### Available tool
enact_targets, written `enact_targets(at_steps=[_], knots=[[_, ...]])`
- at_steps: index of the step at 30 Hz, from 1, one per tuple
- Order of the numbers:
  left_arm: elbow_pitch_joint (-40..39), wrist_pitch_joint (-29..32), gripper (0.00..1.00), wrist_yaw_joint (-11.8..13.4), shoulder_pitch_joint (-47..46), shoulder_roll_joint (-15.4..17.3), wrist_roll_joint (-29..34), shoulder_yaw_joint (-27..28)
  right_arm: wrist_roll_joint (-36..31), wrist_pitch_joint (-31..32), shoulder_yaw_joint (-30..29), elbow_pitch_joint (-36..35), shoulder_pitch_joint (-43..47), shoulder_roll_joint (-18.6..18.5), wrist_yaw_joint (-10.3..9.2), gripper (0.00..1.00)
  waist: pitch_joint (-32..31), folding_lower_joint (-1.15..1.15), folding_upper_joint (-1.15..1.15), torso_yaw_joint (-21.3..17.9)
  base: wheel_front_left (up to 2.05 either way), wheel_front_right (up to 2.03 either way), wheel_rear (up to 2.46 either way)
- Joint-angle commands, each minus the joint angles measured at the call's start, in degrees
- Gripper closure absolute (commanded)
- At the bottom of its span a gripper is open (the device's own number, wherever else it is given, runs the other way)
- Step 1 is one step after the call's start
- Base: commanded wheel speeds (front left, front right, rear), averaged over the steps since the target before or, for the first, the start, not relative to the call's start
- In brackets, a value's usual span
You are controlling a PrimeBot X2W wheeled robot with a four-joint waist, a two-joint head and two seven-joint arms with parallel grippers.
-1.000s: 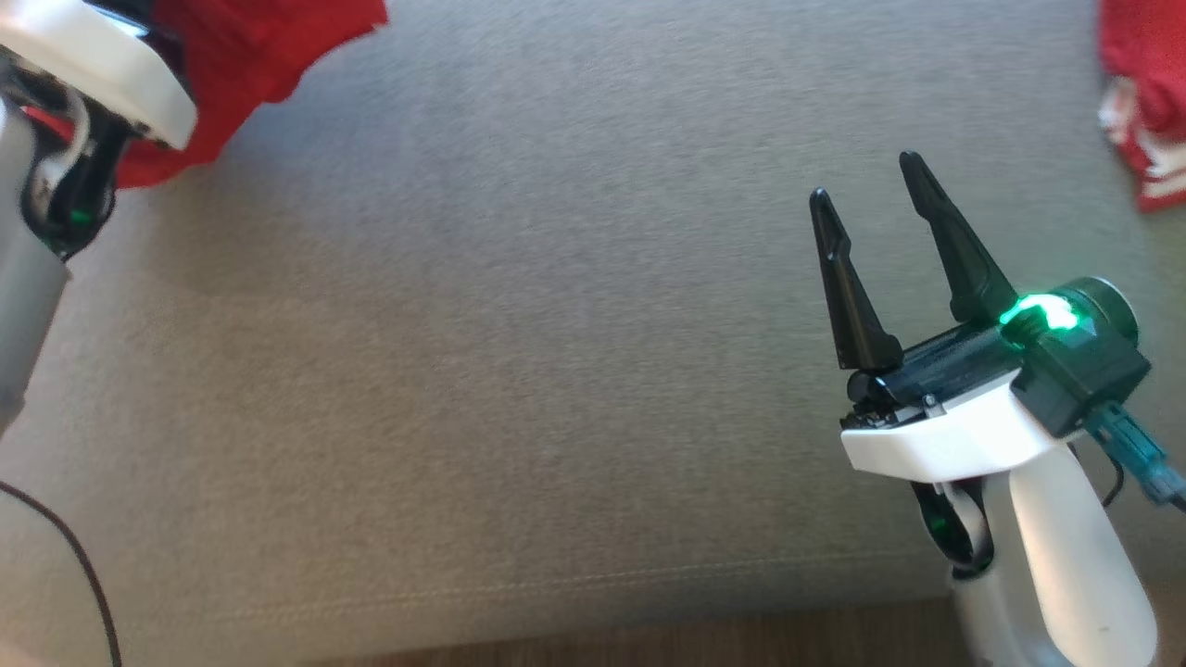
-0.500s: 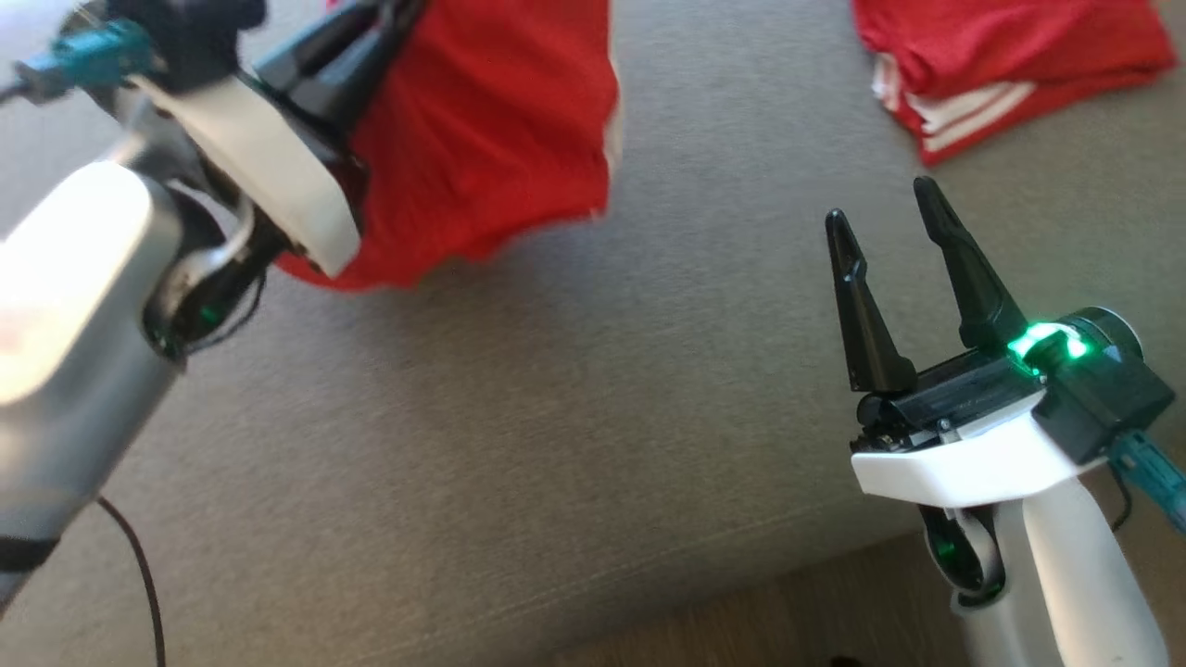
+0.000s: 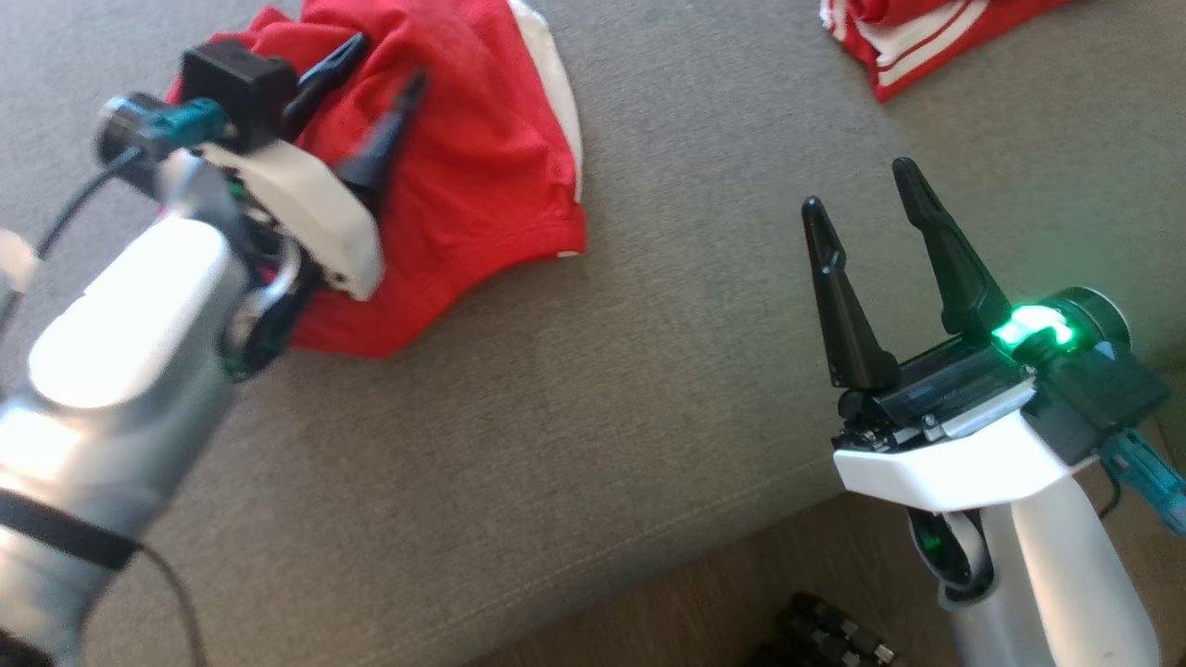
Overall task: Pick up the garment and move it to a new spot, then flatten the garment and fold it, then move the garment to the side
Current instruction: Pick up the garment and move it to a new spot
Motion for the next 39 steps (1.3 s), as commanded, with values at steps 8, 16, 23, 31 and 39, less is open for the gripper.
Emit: enact_targets(at_steps=[8,16,23,31,39], knots=[[1.1,-9.7,0.00,6.9,4.9,-6.8,-0.9,9.8,-1.2,-0.1,1.5,0.6,-0.9,0.2,-0.02,0.00,-3.3,0.00,0.00,8.5,0.00,0.00,0.00],[-11.0,-9.8,0.00,12.2,22.5,-14.8,6.7,22.4,-1.9,-0.1,-0.7,5.7,0.5,0.2,-0.02,0.00,-10.9,0.00,0.00,19.2,0.00,0.00,0.00],[-22.2,-9.8,0.00,12.7,38.9,-20.8,16.6,30.9,-1.3,-0.1,-4.7,9.5,5.0,0.2,-0.02,0.00,-18.3,0.00,0.00,24.6,0.00,0.00,0.00],[-32.2,-9.8,0.00,10.9,54.8,-24.9,26.5,39.7,-4.6,-0.1,-8.6,9.2,12.9,0.2,-0.02,0.00,-25.3,0.00,0.00,26.6,0.00,0.00,0.00],[-34.2,-9.8,0.00,7.6,61.8,-25.5,32.8,43.2,-3.4,-0.1,-10.5,7.8,16.2,0.2,-0.02,0.00,-26.4,0.00,0.00,25.7,0.00,0.00,0.00]])
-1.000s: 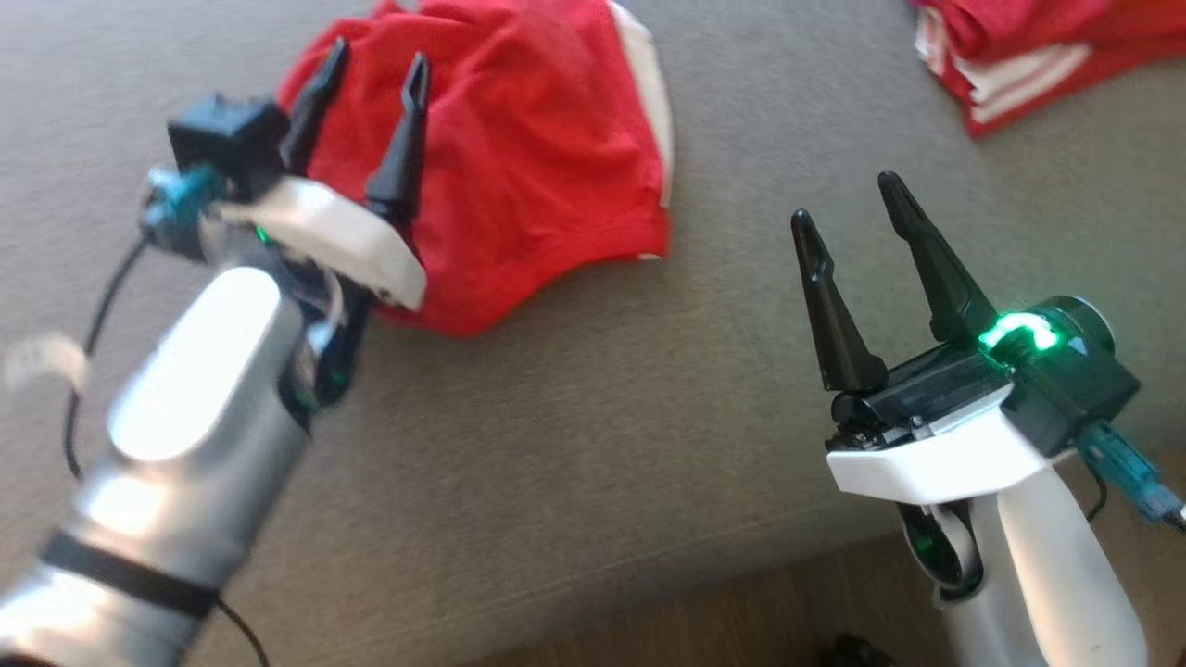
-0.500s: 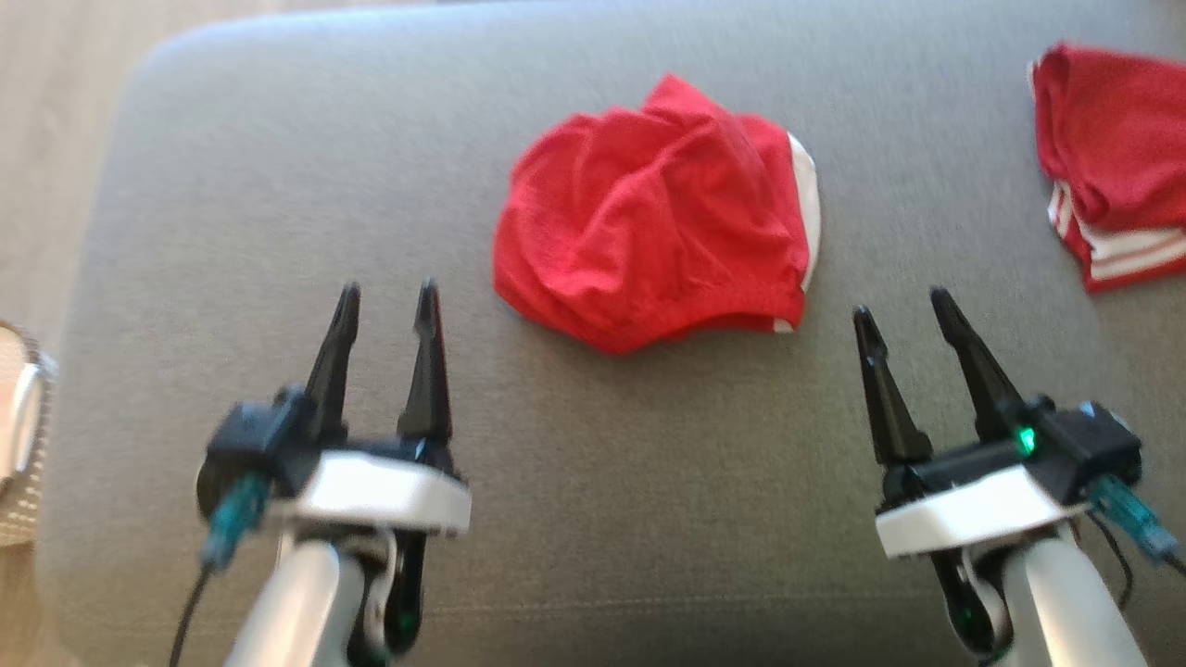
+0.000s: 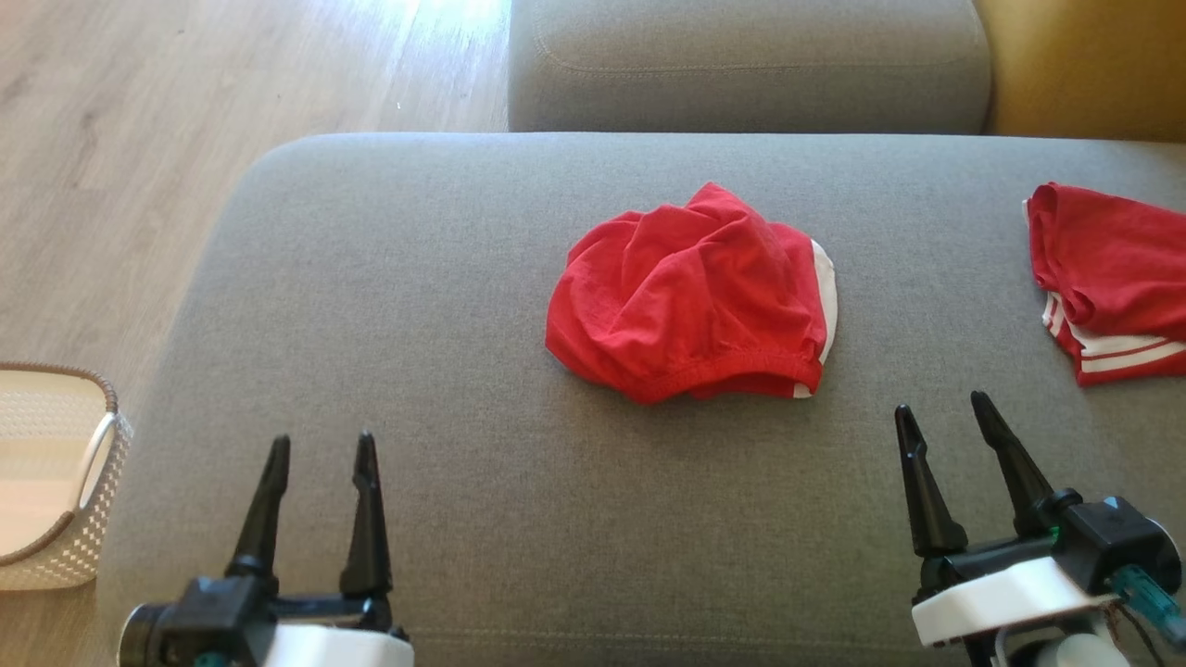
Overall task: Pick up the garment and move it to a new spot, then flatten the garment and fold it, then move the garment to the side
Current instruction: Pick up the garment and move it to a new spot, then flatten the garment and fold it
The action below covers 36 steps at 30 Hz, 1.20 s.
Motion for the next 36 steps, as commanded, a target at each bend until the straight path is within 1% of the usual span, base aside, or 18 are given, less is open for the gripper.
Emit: enact_targets(at_steps=[1,5,11,36], knots=[[-1.8,-0.3,0.00,-0.5,-2.3,-0.4,1.6,1.8,0.5,-0.1,1.3,-2.1,-0.9,-0.2,-0.02,0.00,-0.1,0.01,0.00,-0.3,0.00,0.00,0.00],[-0.5,-0.3,0.00,-1.6,-0.9,-0.5,3.4,1.5,0.9,-0.1,2.2,-1.7,-0.2,-0.2,-0.02,0.00,-0.2,0.01,0.00,-1.0,0.00,0.00,0.00],[0.5,-0.3,0.00,-2.1,-0.6,-0.6,4.1,1.5,1.3,-0.1,2.5,-1.5,0.1,-0.2,-0.02,0.00,-0.3,0.01,0.00,-1.4,0.00,0.00,0.00],[1.0,-0.3,0.00,-0.4,-1.3,-0.7,3.2,-1.3,1.5,-0.1,3.1,-0.7,-0.4,-0.2,-0.02,0.00,0.0,0.01,0.00,-2.4,0.00,0.00,0.00]])
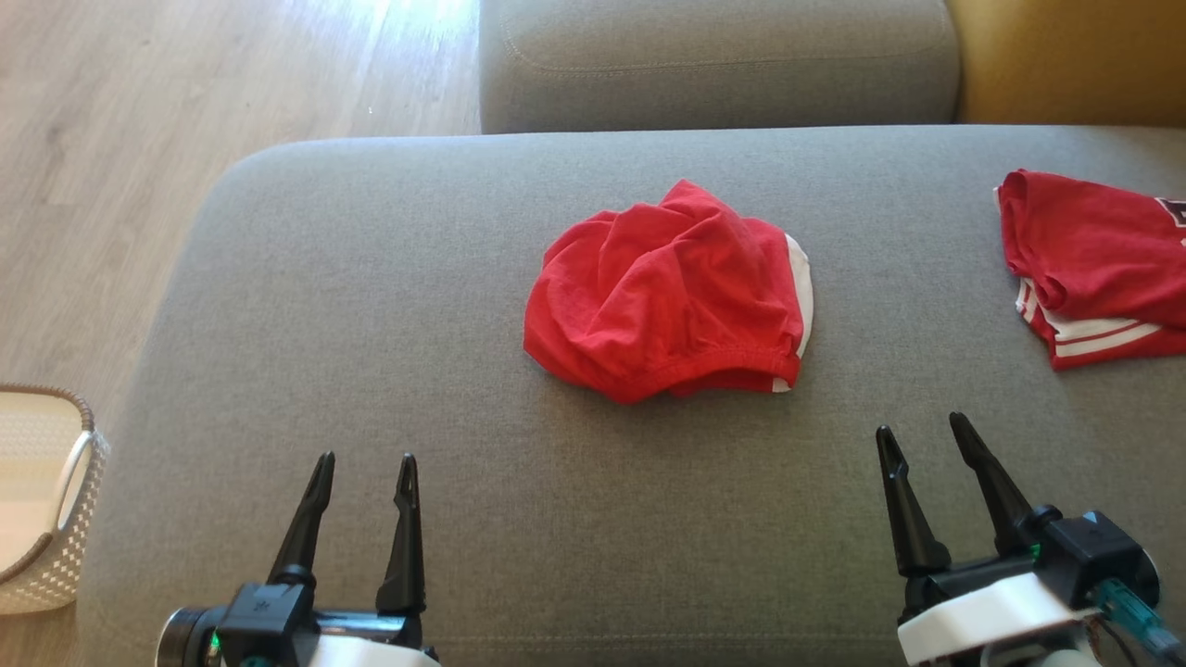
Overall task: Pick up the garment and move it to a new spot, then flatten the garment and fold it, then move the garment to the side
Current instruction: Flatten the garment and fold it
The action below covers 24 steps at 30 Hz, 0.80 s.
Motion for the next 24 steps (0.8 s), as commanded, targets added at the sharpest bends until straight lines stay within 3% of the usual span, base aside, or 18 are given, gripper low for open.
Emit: enact_targets(at_steps=[1,6,15,24], knots=[[-1.7,-0.3,0.00,0.4,-2.0,-0.5,-0.1,1.4,0.4,-0.1,1.3,-1.6,-1.8,-0.4,-0.02,0.00,0.0,0.00,0.00,-0.2,0.00,0.00,0.00],[-0.7,-0.3,0.00,-0.7,-1.7,-0.5,-1.1,0.9,0.6,-0.1,1.2,-1.8,-2.2,-0.4,-0.02,0.00,0.2,0.00,0.00,-1.4,0.00,0.00,0.00],[13.2,-0.3,0.00,-11.0,-12.6,-0.5,-0.6,-8.3,1.8,-0.1,-1.0,-4.4,-6.3,-0.4,-0.02,0.00,5.7,0.00,0.00,-7.5,0.00,0.00,0.00],[28.7,-0.3,0.00,-12.7,-31.3,-0.5,-3.1,-21.6,2.7,-0.1,-1.2,-8.7,-11.6,-0.4,-0.02,0.00,15.7,0.00,0.00,-15.6,0.00,0.00,0.00]])
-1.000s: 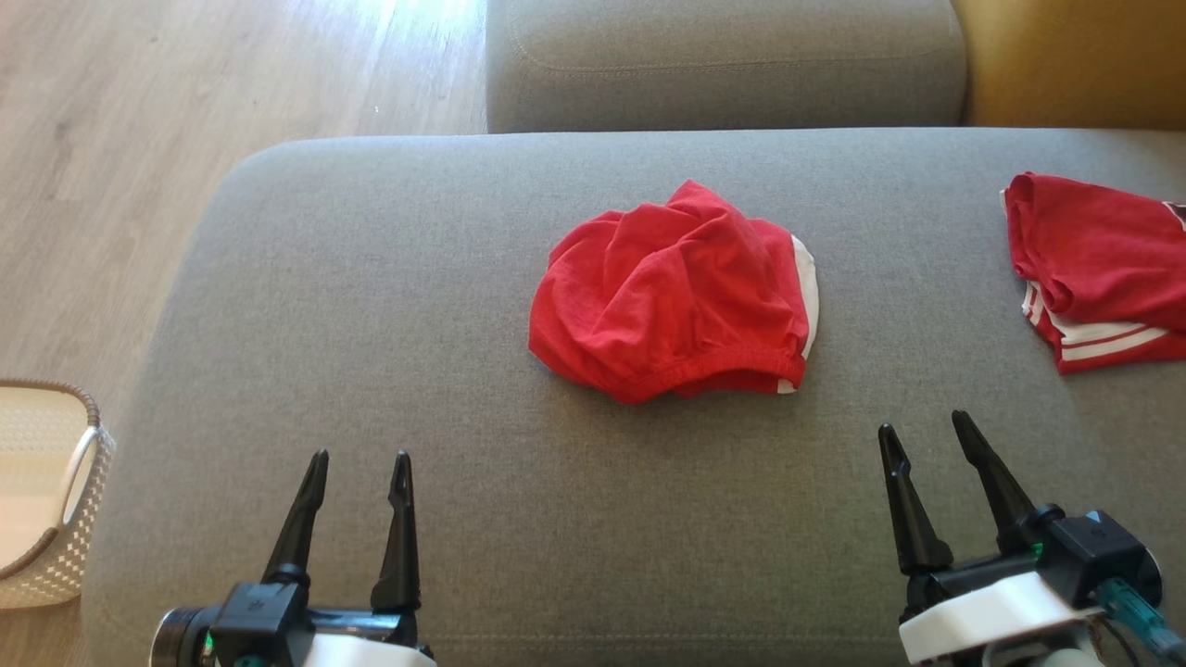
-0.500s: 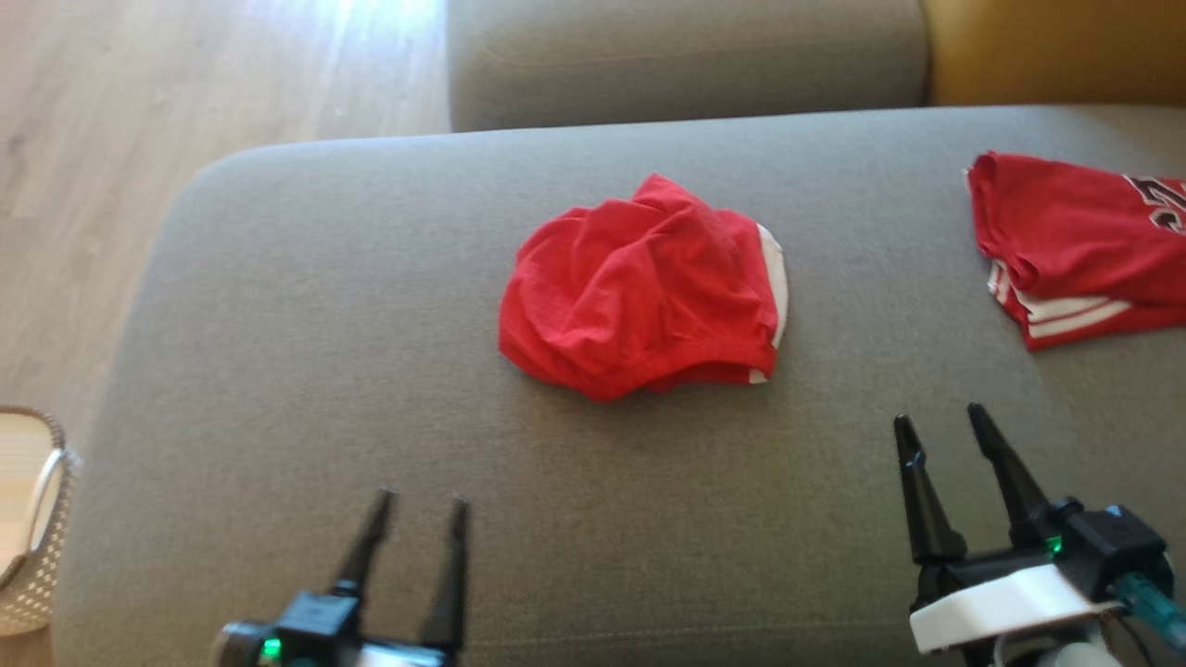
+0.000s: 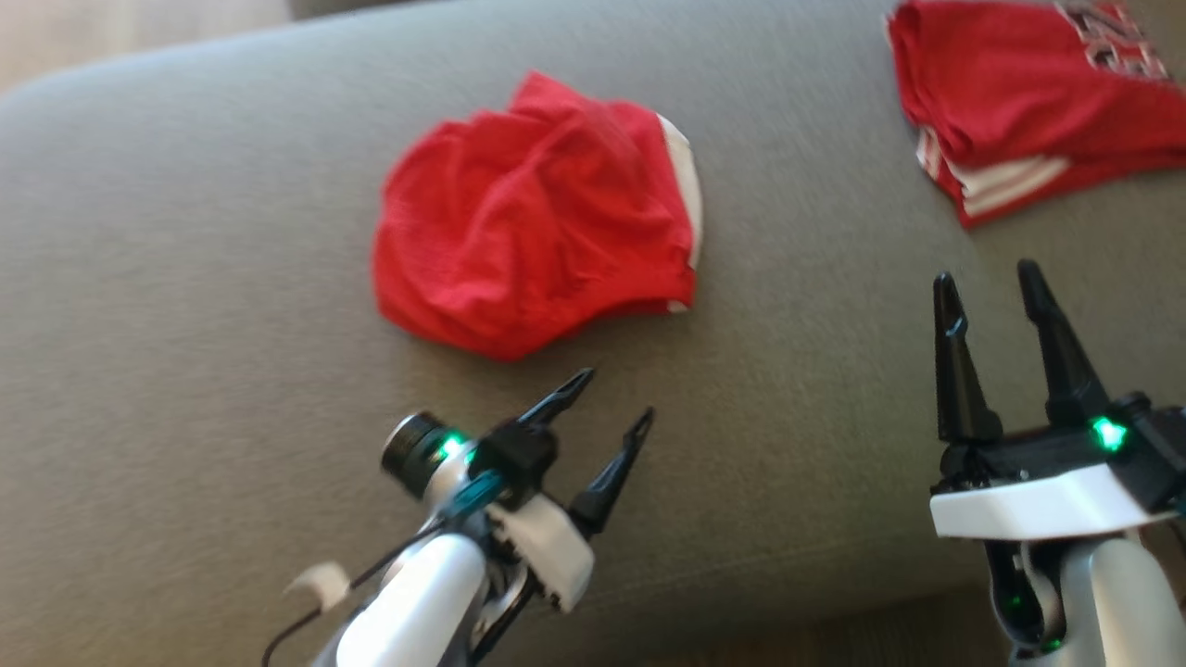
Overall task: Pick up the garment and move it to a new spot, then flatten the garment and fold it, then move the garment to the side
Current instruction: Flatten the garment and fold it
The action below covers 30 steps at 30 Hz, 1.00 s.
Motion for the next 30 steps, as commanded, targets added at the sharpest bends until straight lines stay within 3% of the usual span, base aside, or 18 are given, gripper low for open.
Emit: enact_targets(at_steps=[1,5,10,20,21,22,24,30], knots=[[0.8,-0.3,0.00,-0.3,-4.1,-0.3,-1.1,-0.5,0.5,-0.1,1.5,-2.5,-2.4,-0.4,-0.02,0.00,5.3,0.00,0.00,-4.8,0.00,0.00,0.00],[6.2,-0.3,0.00,-0.3,-10.3,-0.3,-2.8,-3.7,1.4,-0.1,1.8,-3.0,-4.0,-0.4,-0.02,0.00,8.1,0.00,0.00,-7.6,0.00,0.00,0.00],[9.7,-0.3,0.00,0.2,-15.1,-0.3,-2.4,-3.8,2.6,-0.1,2.0,-3.2,-4.8,-0.4,-0.02,0.00,9.9,0.00,0.00,-9.7,0.00,0.00,0.00],[12.8,-0.3,0.00,5.6,-20.9,-0.3,0.1,-2.3,3.5,-0.1,2.2,-3.8,-5.9,-0.4,-0.02,0.00,13.3,0.00,0.00,-10.5,0.00,0.00,0.00],[13.3,-0.3,0.30,5.7,-21.5,-0.3,0.4,-2.5,3.4,-0.1,2.2,-3.8,-6.1,-0.4,-0.02,0.00,13.6,0.00,0.00,-10.3,0.00,0.00,0.00],[13.3,-0.3,0.30,5.7,-21.5,-0.3,0.4,-2.5,3.4,-0.1,2.2,-3.8,-6.1,-0.4,-0.02,0.00,13.6,0.00,0.00,-10.3,0.00,0.00,0.00],[14.6,-0.3,1.00,6.1,-22.5,-0.3,0.8,-2.9,3.3,-0.1,2.2,-3.8,-6.4,-0.4,-0.02,0.00,14.0,0.00,0.00,-10.1,0.00,0.00,0.00],[16.4,-0.3,1.00,6.1,-24.5,-0.2,2.4,-3.6,3.6,-0.1,1.8,-3.7,-7.2,-0.4,-0.02,0.00,13.8,0.00,0.00,-9.5,0.00,0.00,0.00]])
